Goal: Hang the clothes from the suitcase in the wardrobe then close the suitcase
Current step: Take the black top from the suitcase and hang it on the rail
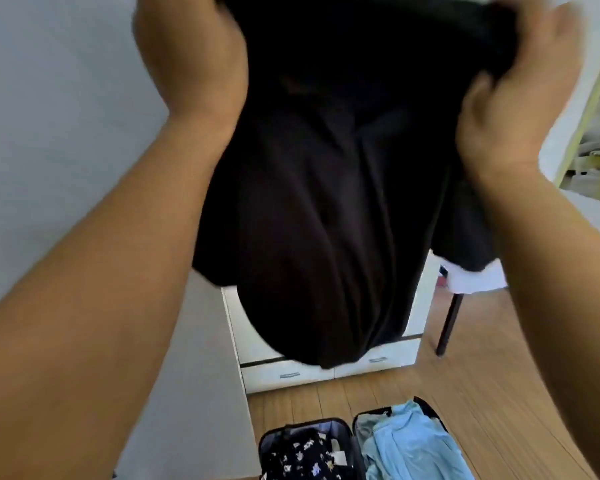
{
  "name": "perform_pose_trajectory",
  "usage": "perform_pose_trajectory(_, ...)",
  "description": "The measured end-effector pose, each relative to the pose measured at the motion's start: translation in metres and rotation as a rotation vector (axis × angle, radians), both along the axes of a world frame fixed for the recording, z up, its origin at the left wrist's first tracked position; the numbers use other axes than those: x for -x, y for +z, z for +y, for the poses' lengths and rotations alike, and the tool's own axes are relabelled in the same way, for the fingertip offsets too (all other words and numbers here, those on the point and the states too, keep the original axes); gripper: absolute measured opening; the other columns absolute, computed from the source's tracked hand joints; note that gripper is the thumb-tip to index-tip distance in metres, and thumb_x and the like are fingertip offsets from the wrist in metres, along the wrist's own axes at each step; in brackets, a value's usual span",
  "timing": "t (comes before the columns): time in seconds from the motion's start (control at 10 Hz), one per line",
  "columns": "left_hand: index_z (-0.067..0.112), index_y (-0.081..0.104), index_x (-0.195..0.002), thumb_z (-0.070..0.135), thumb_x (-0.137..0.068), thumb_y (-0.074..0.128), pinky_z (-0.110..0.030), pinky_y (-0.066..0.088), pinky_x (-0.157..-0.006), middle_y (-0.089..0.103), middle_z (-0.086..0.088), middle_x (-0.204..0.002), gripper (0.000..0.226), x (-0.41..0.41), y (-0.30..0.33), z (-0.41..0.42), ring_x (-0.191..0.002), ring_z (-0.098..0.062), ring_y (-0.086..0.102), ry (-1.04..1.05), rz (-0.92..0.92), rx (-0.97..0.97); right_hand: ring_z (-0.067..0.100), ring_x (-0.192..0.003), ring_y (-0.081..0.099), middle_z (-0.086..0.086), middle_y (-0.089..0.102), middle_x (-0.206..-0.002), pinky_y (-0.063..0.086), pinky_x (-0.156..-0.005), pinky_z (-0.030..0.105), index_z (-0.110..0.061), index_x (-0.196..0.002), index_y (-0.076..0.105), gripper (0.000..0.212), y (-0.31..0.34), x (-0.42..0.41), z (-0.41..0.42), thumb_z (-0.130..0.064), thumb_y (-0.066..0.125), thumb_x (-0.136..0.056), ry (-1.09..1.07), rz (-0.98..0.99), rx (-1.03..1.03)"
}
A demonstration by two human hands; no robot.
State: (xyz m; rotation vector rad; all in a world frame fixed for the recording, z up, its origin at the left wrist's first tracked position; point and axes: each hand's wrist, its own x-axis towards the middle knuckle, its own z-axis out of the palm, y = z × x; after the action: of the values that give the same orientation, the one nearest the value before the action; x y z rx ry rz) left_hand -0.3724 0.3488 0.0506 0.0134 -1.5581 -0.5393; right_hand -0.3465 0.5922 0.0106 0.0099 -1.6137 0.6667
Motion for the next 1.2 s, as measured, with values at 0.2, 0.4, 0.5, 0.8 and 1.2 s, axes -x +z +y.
perform_pose_trajectory(0.2, 0.000, 0.063, -0.099, 0.005, -0.094, 0.040, -0.038, 0.054, -0.072, 0.063, -0.021, -0.105, 0.024, -0.001, -0.168, 0.006, -0.096, -0.037, 0.066, -0.167, -1.914, 0.625, 0.032, -0.099, 0.061, 0.018, 0.061, -0.108, 0.053, -0.078, 0.031, -0.003, -0.100, 0.061, 0.018, -0.128, 0.024, 0.005, -0.007, 0.045, -0.093, 0.042, -1.592, -0.320)
perform_pose_trajectory(0.4, 0.007, 0.064, -0.110, -0.002, -0.087, 0.039, -0.030, 0.045, -0.077, 0.063, -0.013, -0.111, 0.036, 0.016, -0.097, 0.014, -0.099, -0.029, 0.059, -0.207, -0.887, 0.149, 0.037, -0.105, 0.055, 0.024, 0.061, -0.111, 0.039, -0.080, 0.030, 0.004, -0.105, 0.060, 0.026, -0.083, 0.031, 0.003, 0.001, 0.042, -0.086, 0.029, -0.852, 0.158)
perform_pose_trajectory(0.5, 0.011, 0.060, -0.110, 0.002, -0.089, 0.042, -0.033, 0.042, -0.078, 0.058, -0.011, -0.110, 0.028, 0.005, -0.100, 0.019, -0.097, -0.024, 0.057, -0.131, -0.661, 0.330, 0.038, -0.105, 0.054, 0.021, 0.057, -0.115, 0.038, -0.082, 0.036, -0.002, -0.115, 0.055, 0.032, -0.096, 0.024, -0.003, -0.002, 0.044, -0.086, 0.059, -0.804, 0.089)
perform_pose_trajectory(0.8, 0.004, 0.061, -0.091, 0.002, -0.089, 0.041, -0.029, 0.038, -0.057, 0.053, -0.004, -0.079, 0.020, 0.026, -0.110, -0.005, -0.073, -0.020, 0.050, -0.180, -0.880, 0.108, 0.033, -0.100, 0.057, 0.018, 0.063, -0.105, 0.041, -0.079, 0.031, 0.002, -0.105, 0.061, 0.030, -0.088, 0.033, -0.002, 0.000, 0.042, -0.082, 0.155, -0.741, 0.341)
perform_pose_trajectory(1.2, -0.007, 0.058, -0.112, -0.011, -0.090, 0.049, -0.042, 0.053, -0.082, 0.061, -0.021, -0.111, 0.024, 0.005, -0.119, -0.035, -0.092, -0.033, 0.062, -0.908, -1.228, -1.019, 0.030, -0.100, 0.067, 0.014, 0.070, -0.109, 0.054, -0.081, 0.042, -0.003, -0.112, 0.066, 0.065, -0.085, 0.027, 0.009, -0.027, 0.084, -0.055, 1.050, -1.363, 0.748)
